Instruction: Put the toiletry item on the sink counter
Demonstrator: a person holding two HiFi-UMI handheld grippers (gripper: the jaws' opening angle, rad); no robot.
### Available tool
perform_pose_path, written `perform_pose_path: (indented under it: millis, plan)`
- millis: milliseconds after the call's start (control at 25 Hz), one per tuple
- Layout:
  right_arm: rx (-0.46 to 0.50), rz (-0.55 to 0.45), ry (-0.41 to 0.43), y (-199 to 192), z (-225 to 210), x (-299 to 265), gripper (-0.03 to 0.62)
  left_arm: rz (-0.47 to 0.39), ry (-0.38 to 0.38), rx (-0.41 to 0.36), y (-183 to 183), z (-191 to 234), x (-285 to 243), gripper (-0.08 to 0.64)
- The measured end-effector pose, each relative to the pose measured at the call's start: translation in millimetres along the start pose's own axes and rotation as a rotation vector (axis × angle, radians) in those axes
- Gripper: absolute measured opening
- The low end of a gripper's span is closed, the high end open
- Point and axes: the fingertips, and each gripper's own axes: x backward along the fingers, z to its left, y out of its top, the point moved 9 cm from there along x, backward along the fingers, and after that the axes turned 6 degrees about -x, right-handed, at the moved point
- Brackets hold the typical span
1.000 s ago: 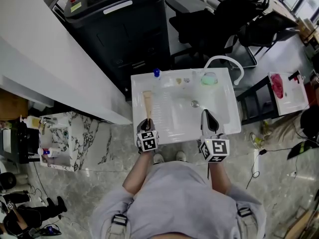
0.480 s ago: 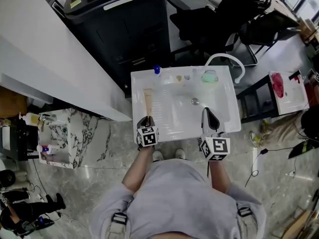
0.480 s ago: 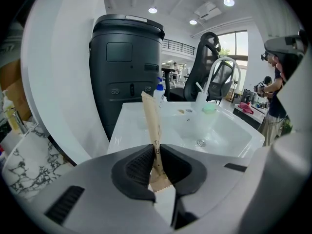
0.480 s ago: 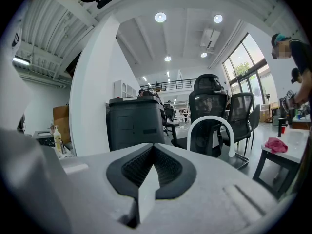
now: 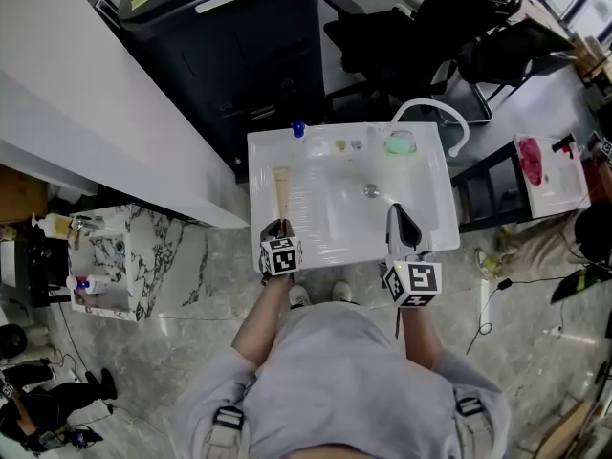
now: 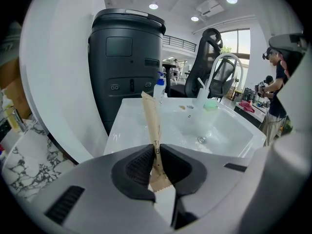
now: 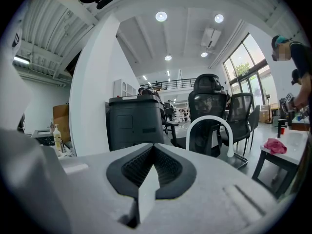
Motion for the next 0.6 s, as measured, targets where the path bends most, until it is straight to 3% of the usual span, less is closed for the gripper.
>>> perform_pose_path:
  millis: [600]
  plan:
    - [0.007, 0.008, -0.002, 0.1, -2.3, 1.5, 0.002, 0.057, 0.006, -0.007, -10.7, -0.3, -17.2, 0.04]
